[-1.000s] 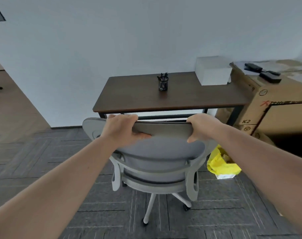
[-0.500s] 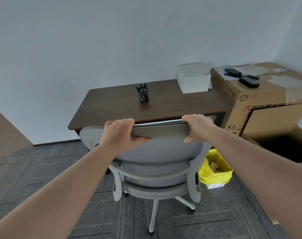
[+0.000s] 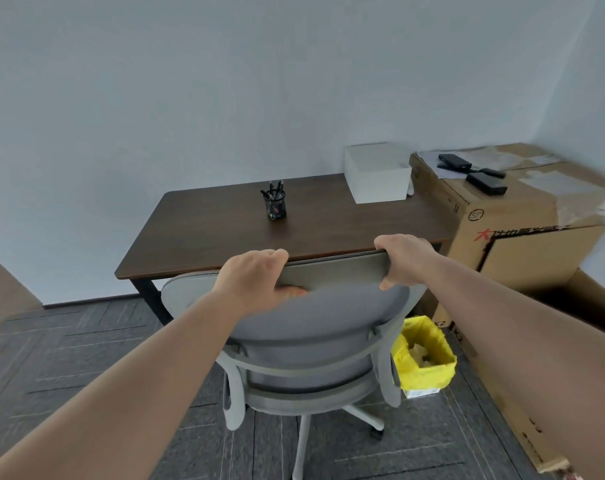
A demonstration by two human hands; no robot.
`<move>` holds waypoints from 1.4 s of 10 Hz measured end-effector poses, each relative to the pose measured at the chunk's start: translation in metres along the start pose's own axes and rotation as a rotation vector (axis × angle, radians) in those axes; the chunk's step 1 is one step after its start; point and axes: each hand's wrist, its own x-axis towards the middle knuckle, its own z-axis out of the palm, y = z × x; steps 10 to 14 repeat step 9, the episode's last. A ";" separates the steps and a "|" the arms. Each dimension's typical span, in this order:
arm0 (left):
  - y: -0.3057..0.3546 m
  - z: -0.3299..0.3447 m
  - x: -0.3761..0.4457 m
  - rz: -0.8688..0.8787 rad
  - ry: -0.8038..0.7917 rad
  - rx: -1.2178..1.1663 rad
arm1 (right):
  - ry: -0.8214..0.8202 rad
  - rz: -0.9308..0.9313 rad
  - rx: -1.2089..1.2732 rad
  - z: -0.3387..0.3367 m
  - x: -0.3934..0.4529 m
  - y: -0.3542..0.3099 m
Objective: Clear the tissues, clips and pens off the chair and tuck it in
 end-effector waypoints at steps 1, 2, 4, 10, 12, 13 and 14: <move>0.002 -0.001 0.003 -0.017 -0.015 -0.012 | -0.009 -0.003 -0.012 -0.004 0.002 0.002; 0.005 -0.004 0.006 -0.035 -0.048 -0.027 | -0.006 -0.015 -0.005 -0.002 0.003 0.006; 0.009 -0.004 0.007 -0.075 -0.034 0.004 | -0.008 -0.038 -0.021 -0.003 0.006 0.012; 0.015 -0.001 -0.004 -0.118 -0.020 0.015 | -0.054 -0.095 -0.085 -0.007 -0.016 0.018; 0.015 -0.001 -0.004 -0.118 -0.020 0.015 | -0.054 -0.095 -0.085 -0.007 -0.016 0.018; 0.015 -0.001 -0.004 -0.118 -0.020 0.015 | -0.054 -0.095 -0.085 -0.007 -0.016 0.018; 0.015 -0.001 -0.004 -0.118 -0.020 0.015 | -0.054 -0.095 -0.085 -0.007 -0.016 0.018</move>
